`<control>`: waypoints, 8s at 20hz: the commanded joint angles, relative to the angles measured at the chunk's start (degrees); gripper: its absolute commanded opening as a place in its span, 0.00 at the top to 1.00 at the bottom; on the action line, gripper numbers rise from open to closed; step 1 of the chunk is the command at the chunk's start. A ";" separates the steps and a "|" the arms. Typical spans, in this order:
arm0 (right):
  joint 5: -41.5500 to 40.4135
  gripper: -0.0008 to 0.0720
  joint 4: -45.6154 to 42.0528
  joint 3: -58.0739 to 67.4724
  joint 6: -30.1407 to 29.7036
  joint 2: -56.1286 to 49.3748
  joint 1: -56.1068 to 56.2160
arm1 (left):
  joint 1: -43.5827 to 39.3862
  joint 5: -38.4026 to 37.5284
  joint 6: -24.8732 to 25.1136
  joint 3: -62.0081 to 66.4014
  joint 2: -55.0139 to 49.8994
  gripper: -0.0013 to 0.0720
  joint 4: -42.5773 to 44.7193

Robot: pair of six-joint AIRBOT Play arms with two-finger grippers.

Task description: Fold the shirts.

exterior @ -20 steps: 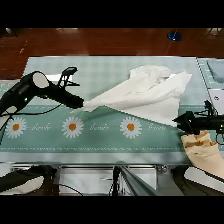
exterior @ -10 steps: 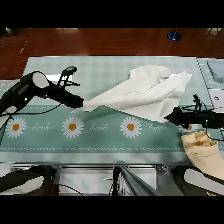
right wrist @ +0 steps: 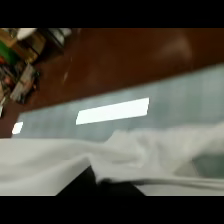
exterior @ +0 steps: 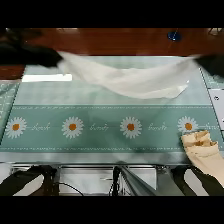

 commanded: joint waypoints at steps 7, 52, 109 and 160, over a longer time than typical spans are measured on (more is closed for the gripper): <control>-4.98 0.95 -13.25 38.62 15.23 6.32 0.09 | 4.70 7.10 -0.09 22.51 21.77 0.95 6.99; -3.96 0.95 -46.95 49.55 23.37 -61.37 18.86 | -1.42 16.17 -2.86 0.92 -31.19 0.95 7.19; 28.92 0.42 -46.64 48.89 16.00 -48.39 -6.01 | 3.50 8.39 -2.67 -56.96 -10.21 0.95 -24.48; 13.86 0.95 -28.26 54.10 19.93 1.25 0.26 | 18.82 -10.69 3.10 20.59 27.61 0.95 2.67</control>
